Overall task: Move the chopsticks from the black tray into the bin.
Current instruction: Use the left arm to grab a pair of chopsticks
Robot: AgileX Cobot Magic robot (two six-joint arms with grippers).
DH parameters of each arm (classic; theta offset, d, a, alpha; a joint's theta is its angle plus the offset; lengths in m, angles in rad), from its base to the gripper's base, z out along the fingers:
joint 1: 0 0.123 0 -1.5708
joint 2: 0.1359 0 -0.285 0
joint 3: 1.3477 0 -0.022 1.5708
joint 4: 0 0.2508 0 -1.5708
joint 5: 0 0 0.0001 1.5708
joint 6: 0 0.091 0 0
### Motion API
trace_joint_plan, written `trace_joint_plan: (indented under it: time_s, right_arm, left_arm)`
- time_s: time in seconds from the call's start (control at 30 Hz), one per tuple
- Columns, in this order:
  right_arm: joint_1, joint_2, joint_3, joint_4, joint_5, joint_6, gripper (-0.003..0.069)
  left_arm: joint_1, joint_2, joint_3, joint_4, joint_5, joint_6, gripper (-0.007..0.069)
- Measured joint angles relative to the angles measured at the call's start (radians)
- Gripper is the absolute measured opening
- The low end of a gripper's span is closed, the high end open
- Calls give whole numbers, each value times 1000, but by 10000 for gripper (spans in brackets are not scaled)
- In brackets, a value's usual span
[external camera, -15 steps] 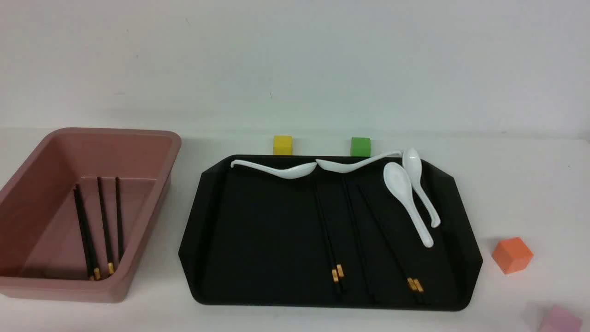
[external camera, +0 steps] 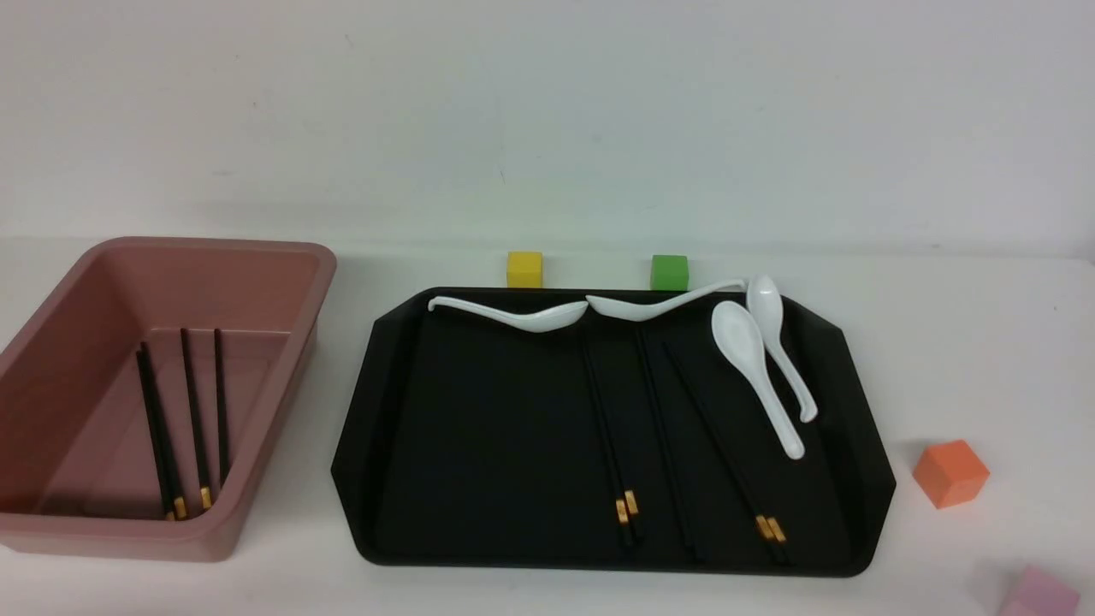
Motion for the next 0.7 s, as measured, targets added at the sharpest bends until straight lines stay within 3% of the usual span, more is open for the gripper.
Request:
trace_joint_plan:
  time_s: [0.7]
  right_arm:
    - [0, 0, 0, -1, 0, 0, 240]
  left_arm:
    - [0, 0, 0, 0, 0, 0, 95]
